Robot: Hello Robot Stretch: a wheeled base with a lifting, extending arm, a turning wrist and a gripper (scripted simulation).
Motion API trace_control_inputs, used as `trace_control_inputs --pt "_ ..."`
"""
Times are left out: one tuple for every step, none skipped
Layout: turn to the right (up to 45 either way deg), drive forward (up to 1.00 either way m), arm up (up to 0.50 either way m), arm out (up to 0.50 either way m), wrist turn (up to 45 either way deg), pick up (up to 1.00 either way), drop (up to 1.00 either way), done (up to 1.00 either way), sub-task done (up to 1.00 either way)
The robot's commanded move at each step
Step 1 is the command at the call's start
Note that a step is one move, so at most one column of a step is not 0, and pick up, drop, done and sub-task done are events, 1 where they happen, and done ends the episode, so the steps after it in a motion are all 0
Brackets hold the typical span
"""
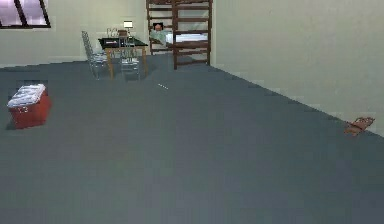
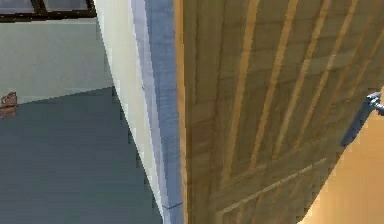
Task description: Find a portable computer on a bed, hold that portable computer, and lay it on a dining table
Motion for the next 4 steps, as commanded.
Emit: trace_control_inputs --pt "0.0 1.00 0.00 0.00 0.0 0.00 0.00 0.00 0.00" --pt "0.0 1.00 0.00 0.00 0.0 0.00 0.00 0.00 0.00" --pt "3.0 0.00 0.00 0.00 0.0 0.00 0.00 0.00 0.00" --pt "0.0 1.00 0.00 0.00 0.0 0.00 0.00 0.00 0.00"
